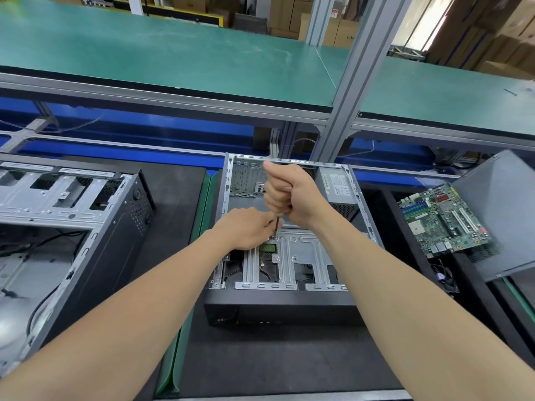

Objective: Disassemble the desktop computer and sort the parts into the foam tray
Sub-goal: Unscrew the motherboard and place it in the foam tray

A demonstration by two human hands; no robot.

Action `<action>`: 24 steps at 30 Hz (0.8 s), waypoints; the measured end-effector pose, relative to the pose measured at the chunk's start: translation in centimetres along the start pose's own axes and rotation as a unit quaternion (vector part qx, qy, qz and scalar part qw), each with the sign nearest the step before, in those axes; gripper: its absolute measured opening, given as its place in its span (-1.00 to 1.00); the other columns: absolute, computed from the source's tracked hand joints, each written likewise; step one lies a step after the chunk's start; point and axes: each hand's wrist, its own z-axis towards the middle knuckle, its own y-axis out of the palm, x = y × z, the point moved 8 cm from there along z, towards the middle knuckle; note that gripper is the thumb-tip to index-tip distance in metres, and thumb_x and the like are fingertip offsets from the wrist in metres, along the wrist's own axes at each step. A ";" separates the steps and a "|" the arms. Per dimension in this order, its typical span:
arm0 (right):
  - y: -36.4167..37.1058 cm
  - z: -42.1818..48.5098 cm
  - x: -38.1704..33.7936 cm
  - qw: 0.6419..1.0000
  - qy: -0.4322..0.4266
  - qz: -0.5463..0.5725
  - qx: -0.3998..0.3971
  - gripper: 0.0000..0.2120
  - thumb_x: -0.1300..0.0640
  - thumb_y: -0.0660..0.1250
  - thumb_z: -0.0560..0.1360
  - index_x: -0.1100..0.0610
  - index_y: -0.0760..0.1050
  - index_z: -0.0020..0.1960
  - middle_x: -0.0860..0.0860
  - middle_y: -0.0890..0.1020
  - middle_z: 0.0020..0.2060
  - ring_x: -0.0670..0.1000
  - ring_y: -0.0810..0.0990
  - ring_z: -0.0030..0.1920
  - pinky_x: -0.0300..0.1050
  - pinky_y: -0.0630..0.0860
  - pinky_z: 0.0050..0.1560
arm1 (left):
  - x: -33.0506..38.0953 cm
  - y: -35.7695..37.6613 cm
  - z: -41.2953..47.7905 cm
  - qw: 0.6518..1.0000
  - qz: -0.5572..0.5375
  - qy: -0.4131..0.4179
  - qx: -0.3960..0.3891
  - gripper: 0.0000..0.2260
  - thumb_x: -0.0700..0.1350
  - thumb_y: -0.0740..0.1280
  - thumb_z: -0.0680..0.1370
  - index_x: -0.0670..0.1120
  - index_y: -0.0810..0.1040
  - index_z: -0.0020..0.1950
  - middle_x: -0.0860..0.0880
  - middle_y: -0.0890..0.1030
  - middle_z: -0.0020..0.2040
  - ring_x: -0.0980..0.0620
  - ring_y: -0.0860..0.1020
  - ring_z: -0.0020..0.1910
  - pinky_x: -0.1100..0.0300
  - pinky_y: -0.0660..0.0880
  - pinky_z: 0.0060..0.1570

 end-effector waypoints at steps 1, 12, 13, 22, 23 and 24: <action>0.0 0.0 0.0 1.000 0.000 0.004 0.001 -0.44 0.03 0.20 0.70 0.06 0.10 -0.42 -0.03 0.17 -0.56 0.01 0.03 -0.50 -0.08 -0.02 -0.42 | 0.1 0.2 0.0 1.000 0.020 0.000 -0.002 -0.51 0.33 -0.11 0.66 0.05 0.32 -0.24 0.03 0.49 -0.27 -0.12 0.51 -0.24 0.01 0.41 -0.16; -1.7 -3.7 0.4 0.897 -0.067 -0.044 0.435 -0.46 -0.18 0.20 0.70 0.08 0.34 -0.37 -0.03 0.38 -0.49 -0.02 0.32 -0.44 -0.02 0.31 -0.29 | 0.4 0.3 0.2 0.998 0.055 0.027 0.008 -0.66 0.06 0.01 0.69 0.07 0.22 -0.28 0.08 0.44 -0.30 0.07 0.39 -0.38 0.06 0.32 -0.26; -1.9 -3.9 0.5 0.885 -0.077 -0.034 0.458 -0.46 -0.17 0.18 0.71 0.11 0.28 -0.35 0.02 0.31 -0.47 0.01 0.25 -0.42 0.00 0.24 -0.29 | 0.5 0.3 0.1 0.998 0.054 0.027 0.010 -0.66 0.06 0.01 0.69 0.08 0.21 -0.28 0.10 0.41 -0.31 0.10 0.36 -0.40 0.06 0.32 -0.26; -1.4 -0.4 0.9 0.974 -0.052 0.039 0.216 -0.54 0.00 0.26 0.58 0.03 0.22 -0.45 -0.02 0.20 -0.52 0.01 0.10 -0.49 -0.23 0.10 -0.44 | 0.4 0.5 0.5 0.996 0.087 0.029 0.013 -0.67 0.13 -0.05 0.70 0.01 0.40 -0.04 -0.01 0.58 -0.18 -0.12 0.55 -0.23 0.03 0.39 -0.24; -1.0 -0.1 0.9 0.983 -0.044 0.045 0.172 -0.53 -0.01 0.26 0.59 0.03 0.23 -0.45 -0.03 0.19 -0.53 0.00 0.09 -0.50 -0.25 0.10 -0.44 | 0.3 0.5 0.5 0.996 0.088 0.026 0.014 -0.68 0.13 -0.04 0.69 0.01 0.38 -0.08 -0.01 0.57 -0.19 -0.11 0.54 -0.25 0.03 0.38 -0.25; -0.7 0.1 0.9 0.990 -0.038 0.046 0.130 -0.53 0.00 0.26 0.59 0.04 0.23 -0.45 -0.03 0.18 -0.53 -0.01 0.08 -0.51 -0.26 0.10 -0.45 | 0.3 0.6 0.5 0.996 0.088 0.025 0.014 -0.67 0.14 -0.05 0.69 0.03 0.35 -0.14 0.00 0.54 -0.22 -0.08 0.51 -0.28 0.03 0.36 -0.27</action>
